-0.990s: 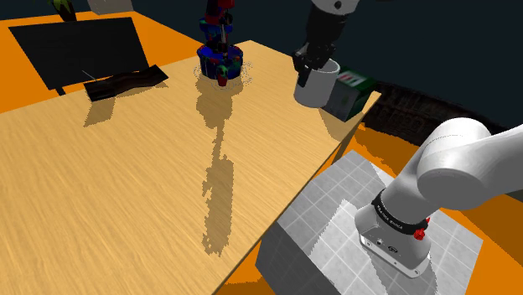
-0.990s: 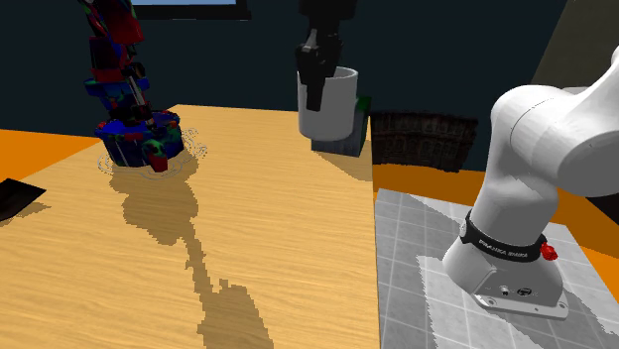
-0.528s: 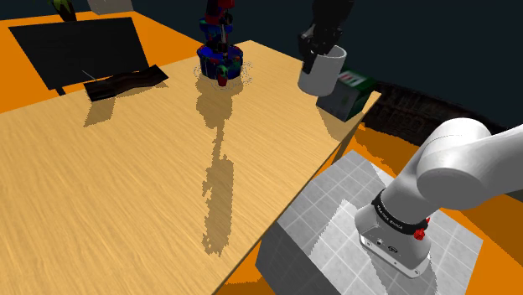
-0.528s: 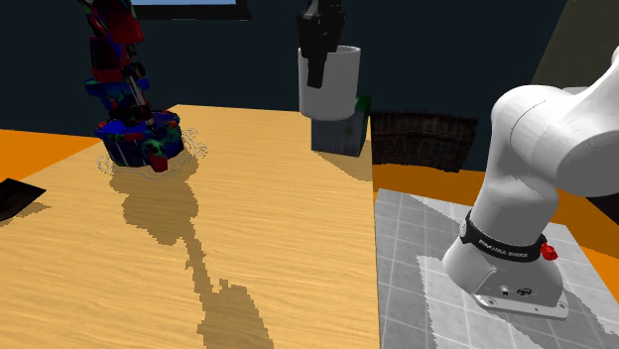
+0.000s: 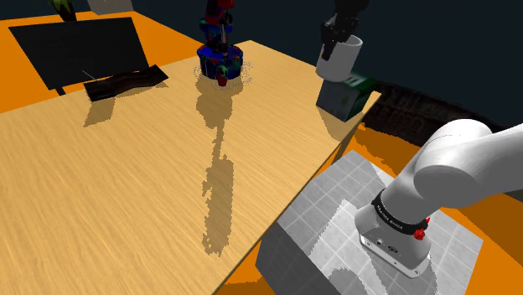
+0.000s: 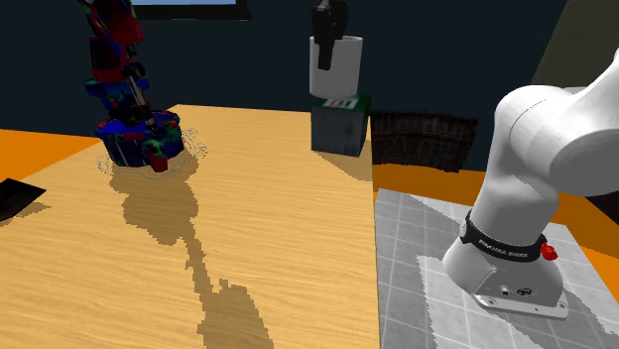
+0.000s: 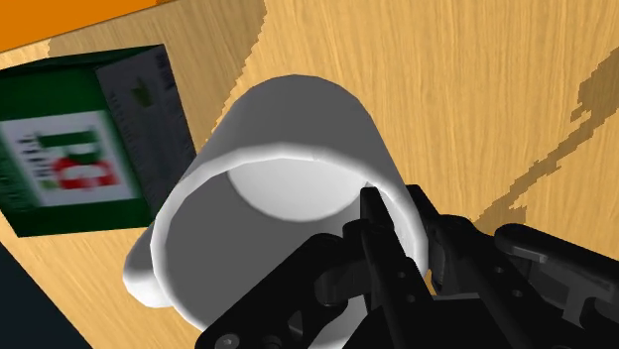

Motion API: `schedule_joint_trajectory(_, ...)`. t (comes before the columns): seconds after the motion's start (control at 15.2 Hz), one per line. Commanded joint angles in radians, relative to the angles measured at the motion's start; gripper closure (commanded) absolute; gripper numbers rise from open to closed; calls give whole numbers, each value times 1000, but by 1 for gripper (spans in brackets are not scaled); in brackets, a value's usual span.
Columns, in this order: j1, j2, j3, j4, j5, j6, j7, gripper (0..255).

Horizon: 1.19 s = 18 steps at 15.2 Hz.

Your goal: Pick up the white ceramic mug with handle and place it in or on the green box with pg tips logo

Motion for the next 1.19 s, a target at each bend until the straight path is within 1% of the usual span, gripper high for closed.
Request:
schedule_joint_trajectory(0.0,-17,10,-43,13,-22,1,-50,255)
schedule_joint_trajectory(0.33,-52,66,-149,72,-64,7,-172,255)
schedule_joint_trajectory(0.59,-71,130,-234,138,-86,13,-270,255)
schedule_joint_trajectory(0.86,-84,210,-320,222,-91,18,-370,255)
schedule_joint_trajectory(1.12,-90,307,-408,324,-76,19,-477,255)
